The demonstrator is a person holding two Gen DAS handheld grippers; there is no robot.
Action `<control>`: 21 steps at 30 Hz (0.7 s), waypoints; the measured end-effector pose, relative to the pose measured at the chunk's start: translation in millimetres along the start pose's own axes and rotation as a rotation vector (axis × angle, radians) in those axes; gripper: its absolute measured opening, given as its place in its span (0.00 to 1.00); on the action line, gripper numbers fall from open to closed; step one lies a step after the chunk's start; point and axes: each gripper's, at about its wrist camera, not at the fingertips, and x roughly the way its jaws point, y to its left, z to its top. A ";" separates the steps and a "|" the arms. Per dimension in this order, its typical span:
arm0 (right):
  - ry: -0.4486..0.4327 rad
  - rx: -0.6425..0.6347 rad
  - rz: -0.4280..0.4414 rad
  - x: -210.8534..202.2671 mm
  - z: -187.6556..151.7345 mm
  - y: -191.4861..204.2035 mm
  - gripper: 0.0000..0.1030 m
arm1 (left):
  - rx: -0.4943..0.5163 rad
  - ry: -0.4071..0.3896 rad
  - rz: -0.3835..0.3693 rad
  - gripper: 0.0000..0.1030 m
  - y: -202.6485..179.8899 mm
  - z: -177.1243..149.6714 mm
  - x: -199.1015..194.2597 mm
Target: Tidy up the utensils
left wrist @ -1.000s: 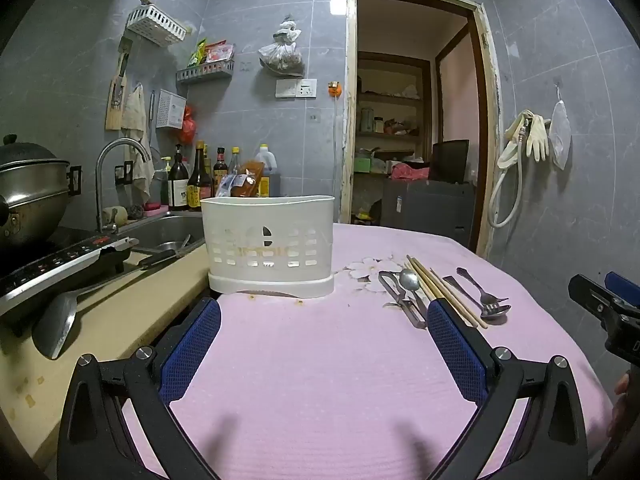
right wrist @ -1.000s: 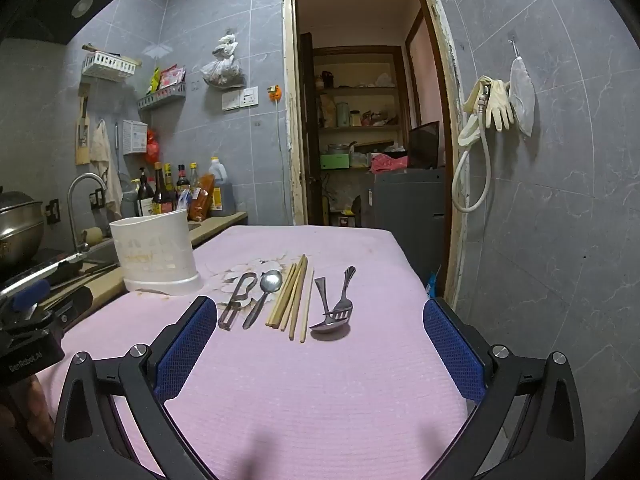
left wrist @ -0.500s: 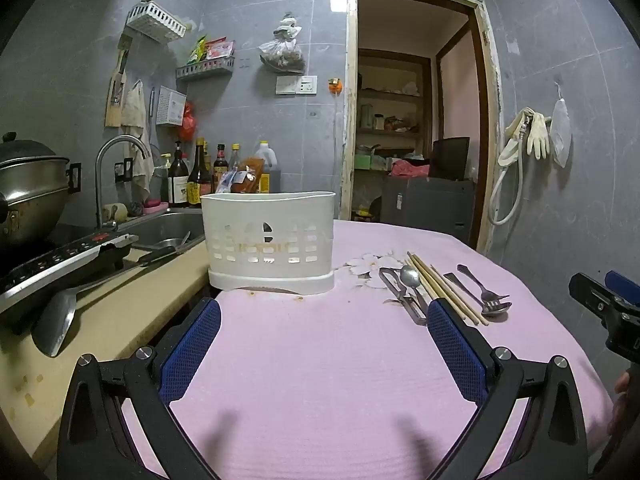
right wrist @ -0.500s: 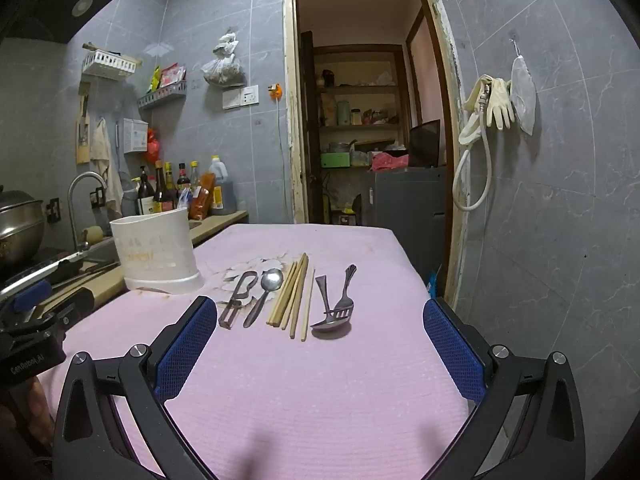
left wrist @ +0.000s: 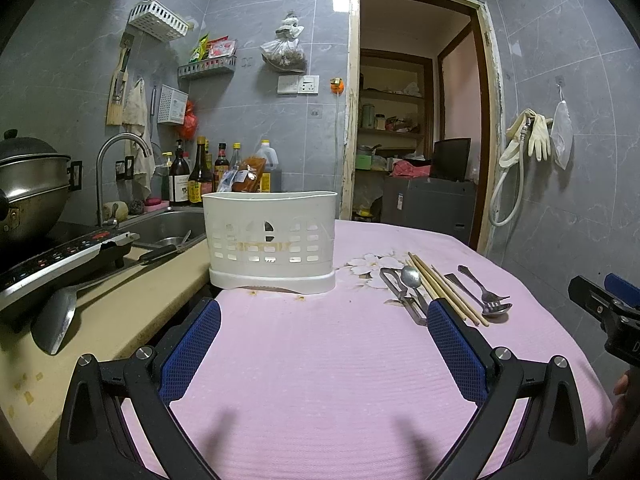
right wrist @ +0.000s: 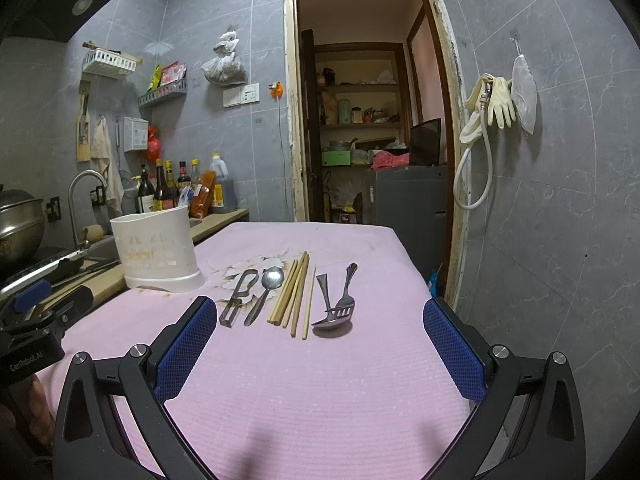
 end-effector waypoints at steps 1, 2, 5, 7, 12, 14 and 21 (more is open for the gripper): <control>0.000 0.000 0.000 0.0 0.0 0.0 1.00 | 0.000 0.000 0.001 0.98 0.0 -0.1 0.0; 0.000 0.000 0.000 -0.1 0.0 0.0 1.00 | -0.001 0.000 0.001 0.98 0.0 -0.3 -0.1; 0.001 0.000 0.000 0.2 -0.2 0.4 1.00 | 0.000 0.001 0.001 0.98 0.0 -0.3 0.0; 0.001 0.000 0.000 0.4 -0.3 0.6 1.00 | 0.000 0.000 0.000 0.98 0.4 -0.2 0.1; 0.002 0.000 0.000 0.4 -0.5 1.3 1.00 | -0.001 0.000 0.000 0.98 0.5 -0.5 0.3; 0.001 -0.001 -0.001 0.4 -0.6 1.7 1.00 | 0.000 0.000 -0.001 0.98 0.4 -0.7 0.3; 0.003 0.000 0.000 0.9 -0.4 1.7 1.00 | -0.003 0.000 -0.001 0.98 1.5 -0.1 -0.8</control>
